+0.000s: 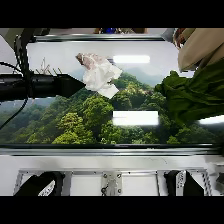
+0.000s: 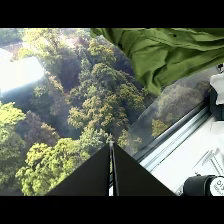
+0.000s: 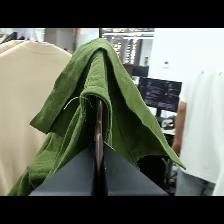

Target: Fold the clothes and pants, and hang the long-sleeved shirts on hangers.

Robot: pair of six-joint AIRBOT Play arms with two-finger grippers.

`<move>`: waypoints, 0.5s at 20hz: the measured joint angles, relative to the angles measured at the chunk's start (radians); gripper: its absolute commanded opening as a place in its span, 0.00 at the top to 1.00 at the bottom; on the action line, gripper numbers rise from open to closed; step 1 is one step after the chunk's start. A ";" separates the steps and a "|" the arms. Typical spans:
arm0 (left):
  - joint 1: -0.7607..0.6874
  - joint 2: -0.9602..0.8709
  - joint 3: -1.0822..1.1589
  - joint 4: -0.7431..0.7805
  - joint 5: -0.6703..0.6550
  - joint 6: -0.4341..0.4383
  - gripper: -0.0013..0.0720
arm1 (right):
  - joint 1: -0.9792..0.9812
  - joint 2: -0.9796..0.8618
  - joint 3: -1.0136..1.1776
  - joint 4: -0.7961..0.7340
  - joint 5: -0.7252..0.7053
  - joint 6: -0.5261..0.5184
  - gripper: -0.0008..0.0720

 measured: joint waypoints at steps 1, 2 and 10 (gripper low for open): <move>0.000 0.000 0.000 0.000 0.002 0.000 0.97 | -0.016 -0.022 0.027 0.000 0.000 0.000 0.98; 0.000 0.000 0.000 0.000 0.002 0.000 0.97 | -0.029 -0.045 0.055 -0.001 0.000 0.000 0.98; 0.000 0.000 0.000 0.000 0.002 0.000 0.97 | -0.145 -0.241 0.266 -0.002 -0.003 0.000 0.98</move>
